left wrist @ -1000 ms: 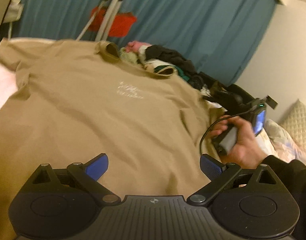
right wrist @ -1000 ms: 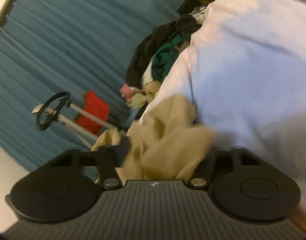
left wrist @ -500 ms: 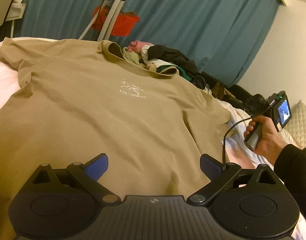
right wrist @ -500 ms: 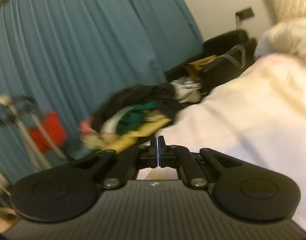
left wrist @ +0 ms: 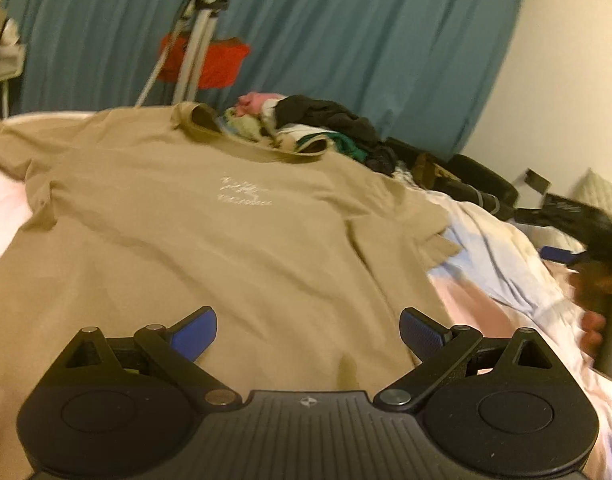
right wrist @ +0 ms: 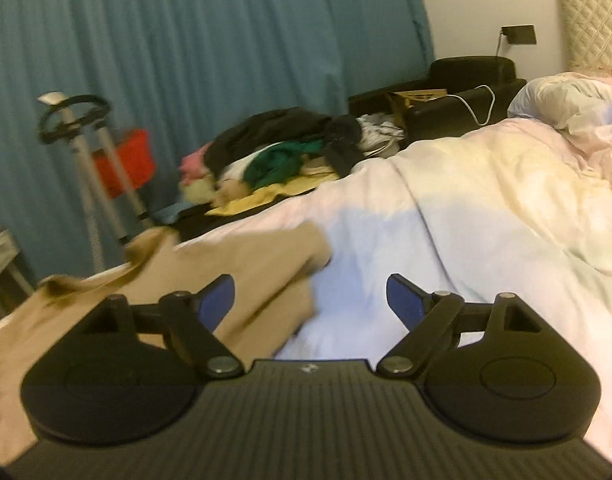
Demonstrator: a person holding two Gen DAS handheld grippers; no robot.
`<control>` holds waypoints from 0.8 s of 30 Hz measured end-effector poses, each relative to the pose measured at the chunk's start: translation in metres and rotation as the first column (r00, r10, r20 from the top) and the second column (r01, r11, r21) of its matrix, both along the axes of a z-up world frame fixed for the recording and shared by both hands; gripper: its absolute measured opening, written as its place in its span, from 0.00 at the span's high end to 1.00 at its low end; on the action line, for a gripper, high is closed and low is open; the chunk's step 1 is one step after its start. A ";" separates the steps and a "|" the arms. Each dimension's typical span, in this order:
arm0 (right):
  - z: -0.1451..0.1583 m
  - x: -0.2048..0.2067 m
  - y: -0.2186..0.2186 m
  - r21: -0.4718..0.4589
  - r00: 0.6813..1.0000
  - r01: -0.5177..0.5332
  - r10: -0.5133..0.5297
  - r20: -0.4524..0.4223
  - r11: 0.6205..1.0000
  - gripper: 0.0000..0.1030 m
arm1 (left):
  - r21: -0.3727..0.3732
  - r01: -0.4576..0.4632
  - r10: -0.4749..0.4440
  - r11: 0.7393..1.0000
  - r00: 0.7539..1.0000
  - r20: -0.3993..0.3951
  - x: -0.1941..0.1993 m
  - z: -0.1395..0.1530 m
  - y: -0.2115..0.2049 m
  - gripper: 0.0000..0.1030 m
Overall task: Fold clothes
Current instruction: 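Grasp the T-shirt side edge with the left gripper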
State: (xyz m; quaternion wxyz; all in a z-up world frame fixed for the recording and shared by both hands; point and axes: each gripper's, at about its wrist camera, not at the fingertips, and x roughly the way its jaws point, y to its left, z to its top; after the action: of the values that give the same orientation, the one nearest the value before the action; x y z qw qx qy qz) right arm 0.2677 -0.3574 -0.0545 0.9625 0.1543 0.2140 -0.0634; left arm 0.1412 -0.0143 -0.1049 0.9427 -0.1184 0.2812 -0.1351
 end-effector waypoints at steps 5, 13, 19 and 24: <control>0.036 -0.097 0.032 -0.012 0.996 -0.083 0.083 -0.035 0.996 0.18 | 0.012 0.073 -0.073 0.997 0.997 -0.008 -0.027 0.012 -0.009 0.05; 0.028 -0.200 0.047 0.076 0.992 -0.120 0.123 -0.036 0.990 0.18 | -0.044 0.265 -0.267 0.963 0.962 -0.059 -0.073 0.018 -0.033 0.15; 0.022 -0.205 0.029 0.168 0.997 -0.059 0.067 -0.042 0.984 0.18 | -0.071 0.392 -0.398 0.917 0.912 -0.103 -0.090 0.003 -0.069 0.44; 0.012 -0.207 0.018 0.226 0.997 -0.023 0.039 -0.064 0.974 0.18 | -0.014 0.405 -0.400 0.914 0.896 -0.195 -0.092 -0.020 -0.085 0.60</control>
State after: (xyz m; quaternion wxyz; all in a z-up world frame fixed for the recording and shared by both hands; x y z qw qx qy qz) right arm 0.0609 -0.3397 -0.0421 0.9318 0.2567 0.2549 -0.0288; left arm 0.0489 -0.0995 -0.1251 0.8640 -0.0574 0.3917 -0.3111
